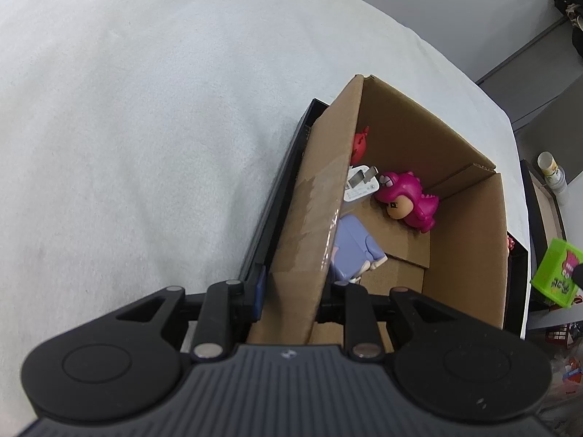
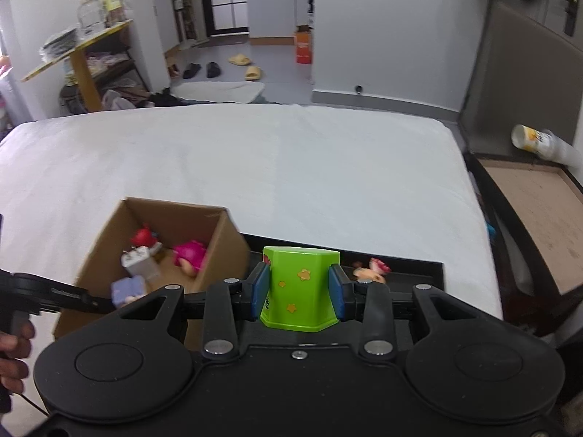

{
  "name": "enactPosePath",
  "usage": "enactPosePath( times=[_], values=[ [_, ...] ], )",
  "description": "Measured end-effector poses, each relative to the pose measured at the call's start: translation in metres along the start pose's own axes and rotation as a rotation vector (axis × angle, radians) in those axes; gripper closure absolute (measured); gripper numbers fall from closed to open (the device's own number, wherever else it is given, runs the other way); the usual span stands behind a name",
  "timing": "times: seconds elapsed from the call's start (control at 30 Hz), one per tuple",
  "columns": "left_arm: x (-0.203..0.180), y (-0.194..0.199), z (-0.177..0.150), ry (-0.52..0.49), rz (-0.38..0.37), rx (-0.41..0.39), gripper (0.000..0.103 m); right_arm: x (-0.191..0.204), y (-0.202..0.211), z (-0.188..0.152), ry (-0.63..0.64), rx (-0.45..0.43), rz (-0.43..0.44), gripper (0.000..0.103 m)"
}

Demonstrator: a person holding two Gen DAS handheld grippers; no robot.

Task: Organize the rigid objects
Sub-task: 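Carry the green cup into the box and open the right gripper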

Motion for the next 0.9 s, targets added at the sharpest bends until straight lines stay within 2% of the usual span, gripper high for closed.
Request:
enactPosePath(
  times=[0.37, 0.7, 0.9],
  values=[
    [0.0, -0.001, 0.001, -0.001, -0.019, 0.01, 0.079, 0.044, -0.01, 0.023, 0.049, -0.015, 0.072, 0.068],
    [0.003, -0.001, -0.001, -0.009, -0.044, 0.017, 0.078, 0.075, -0.029, 0.029, 0.08, 0.014, 0.122, 0.068],
    [0.004, -0.001, 0.0, -0.017, -0.053, 0.019, 0.078, 0.093, -0.046, 0.025, 0.101, 0.06, 0.156, 0.068]
  ],
)
Point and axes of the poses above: each gripper's, at about its wrist camera, not at the fingertips, and y roughly against the way its jaws point, x to its left, z to its top, the point moved 10 cm from there along -y, roughly the way its jaws point, and after that the axes turned 14 degrees about z, right-handed, at the moved point
